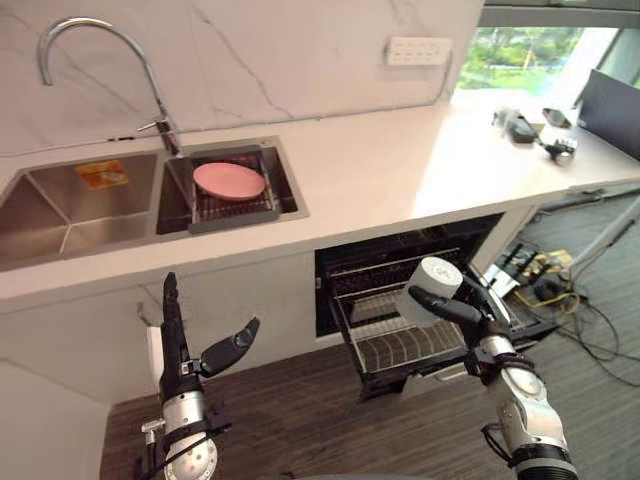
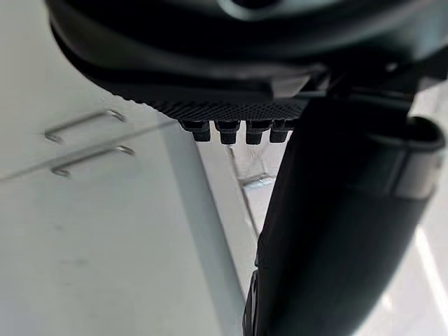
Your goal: Walk over to the sink, pick up the cup, carry it to the dishwasher, place the cup inside the dishwasher, then close the dishwasher door
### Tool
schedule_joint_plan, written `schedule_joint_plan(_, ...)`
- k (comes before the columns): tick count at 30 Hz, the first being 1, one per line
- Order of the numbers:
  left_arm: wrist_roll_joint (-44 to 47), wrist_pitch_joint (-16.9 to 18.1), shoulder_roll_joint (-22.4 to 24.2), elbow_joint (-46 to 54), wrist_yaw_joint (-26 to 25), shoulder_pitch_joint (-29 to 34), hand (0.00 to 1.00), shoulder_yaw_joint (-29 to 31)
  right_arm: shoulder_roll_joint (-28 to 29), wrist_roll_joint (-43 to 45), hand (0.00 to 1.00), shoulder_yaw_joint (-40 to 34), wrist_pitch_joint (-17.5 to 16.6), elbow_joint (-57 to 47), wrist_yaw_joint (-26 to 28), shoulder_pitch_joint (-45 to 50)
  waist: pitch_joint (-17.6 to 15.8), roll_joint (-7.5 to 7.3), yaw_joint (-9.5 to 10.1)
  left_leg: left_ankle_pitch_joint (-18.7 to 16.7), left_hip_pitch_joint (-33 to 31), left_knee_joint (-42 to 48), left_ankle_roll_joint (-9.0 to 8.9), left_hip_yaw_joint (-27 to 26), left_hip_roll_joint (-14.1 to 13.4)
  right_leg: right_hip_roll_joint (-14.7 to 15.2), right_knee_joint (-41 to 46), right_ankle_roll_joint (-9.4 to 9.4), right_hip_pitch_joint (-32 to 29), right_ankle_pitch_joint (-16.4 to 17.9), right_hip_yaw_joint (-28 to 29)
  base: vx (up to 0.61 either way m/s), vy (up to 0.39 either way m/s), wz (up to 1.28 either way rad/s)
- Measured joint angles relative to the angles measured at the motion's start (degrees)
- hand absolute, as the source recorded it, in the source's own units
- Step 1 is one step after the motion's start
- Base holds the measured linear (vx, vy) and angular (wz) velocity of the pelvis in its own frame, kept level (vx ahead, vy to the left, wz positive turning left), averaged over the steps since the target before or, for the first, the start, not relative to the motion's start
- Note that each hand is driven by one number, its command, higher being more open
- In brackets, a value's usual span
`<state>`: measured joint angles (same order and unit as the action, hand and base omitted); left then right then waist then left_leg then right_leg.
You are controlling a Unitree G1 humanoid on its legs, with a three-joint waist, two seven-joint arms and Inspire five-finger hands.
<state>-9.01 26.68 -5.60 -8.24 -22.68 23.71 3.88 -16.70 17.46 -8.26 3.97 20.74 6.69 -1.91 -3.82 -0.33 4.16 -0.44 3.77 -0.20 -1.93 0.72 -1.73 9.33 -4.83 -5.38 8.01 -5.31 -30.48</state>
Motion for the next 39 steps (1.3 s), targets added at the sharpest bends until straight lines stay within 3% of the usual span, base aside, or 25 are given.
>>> schedule_joint_plan(4, -0.02, -1.49, 0.05, -7.12, 0.52, 0.44, 1.00, -0.24, -1.26, -2.93, 0.00, 1.92, 1.12, 10.08, 0.46, -3.39, -0.22, -0.09, 1.44, 1.52, -0.86, -0.80, 0.13, 2.64, 0.60, 0.42, 0.00, -0.09, 0.22, -0.06, -2.81, -0.04, 0.005, 0.38)
schedule_joint_plan(10, -0.04, -2.82, -0.02, -13.96, 0.52, 1.31, 1.00, 0.12, -3.67, -5.89, 0.00, 4.34, 2.78, 23.36, -1.09, -10.41, -3.46, 0.05, 3.50, 2.37, -3.67, 0.49, -0.13, 7.00, 1.49, 0.65, 0.01, -0.28, 0.73, -0.05, -7.36, -0.05, 0.010, 0.38)
schedule_joint_plan(14, -0.10, -2.44, -0.13, -17.31, 0.41, 1.05, 1.00, 0.18, -6.47, -5.89, 0.00, 4.32, 2.87, 33.98, -3.38, -18.10, -5.36, 0.09, 6.30, 3.33, -7.38, 1.31, -0.25, 9.19, 1.75, 0.48, 0.13, -0.09, -1.66, -0.21, -9.36, -0.03, 0.015, 0.29)
schedule_joint_plan(20, 1.34, -2.50, -0.21, -23.61, 0.38, -0.52, 1.00, 0.07, -9.85, -5.72, 0.00, 3.41, 2.84, 38.04, -4.69, -26.12, -9.76, 0.67, 7.78, 4.21, -9.27, 1.50, -0.04, 11.20, 2.41, 0.76, 0.49, -0.09, -2.38, -0.21, -11.40, 0.01, 0.031, 0.19)
schedule_joint_plan(23, 1.51, -1.81, -0.22, -23.96, 0.36, -1.98, 1.00, 0.06, -12.63, -5.68, 0.00, 0.06, 2.88, 39.56, -6.21, -28.93, -12.21, 1.41, 9.44, 4.54, -11.56, 2.19, 0.04, 12.39, 2.63, 1.21, 1.69, -0.04, -4.08, -0.03, -12.57, 0.01, 0.038, 0.22)
schedule_joint_plan(27, 2.54, -1.17, -0.22, -23.96, 0.35, -2.44, 1.00, -0.03, -14.70, -5.63, 0.00, -2.81, 3.87, 39.40, -7.14, -30.66, -13.31, 2.10, 10.70, 4.71, -13.78, 2.78, 0.17, 13.00, 3.11, 2.86, 5.44, -0.32, -6.78, 1.65, -13.40, 0.01, 0.055, 0.14)
schedule_joint_plan(32, 7.54, -1.22, -0.05, -24.02, 2.14, -3.39, 1.00, -0.58, -14.91, -2.82, 0.00, -5.11, 6.54, 38.39, -8.19, -31.11, -14.53, 2.88, 10.77, 4.32, -14.65, 2.88, 0.29, 12.14, 3.75, 5.92, 11.11, -1.02, -8.48, 4.42, -13.97, -0.01, 0.057, 0.12)
schedule_joint_plan(35, 10.21, -1.21, 0.02, -24.76, 3.03, -4.59, 1.00, -0.46, -15.60, -1.69, 0.00, -6.67, 7.29, 37.97, -9.02, -31.11, -15.51, 2.83, 10.74, 4.36, -15.24, 3.28, 0.81, 7.43, 3.15, 7.72, 13.87, -1.51, -9.17, 5.70, -14.14, -0.03, 0.055, 0.11)
schedule_joint_plan(39, 10.16, -1.21, 0.15, -25.33, 4.38, -5.79, 1.00, -1.16, -16.93, -0.98, 0.00, -8.03, 7.29, 37.92, -9.16, -31.01, -15.58, 2.84, 10.42, 4.54, -15.83, 4.41, 1.04, 7.29, 4.52, 9.41, 15.54, -2.36, -9.24, 6.58, -15.31, 0.04, 0.028, 0.17)
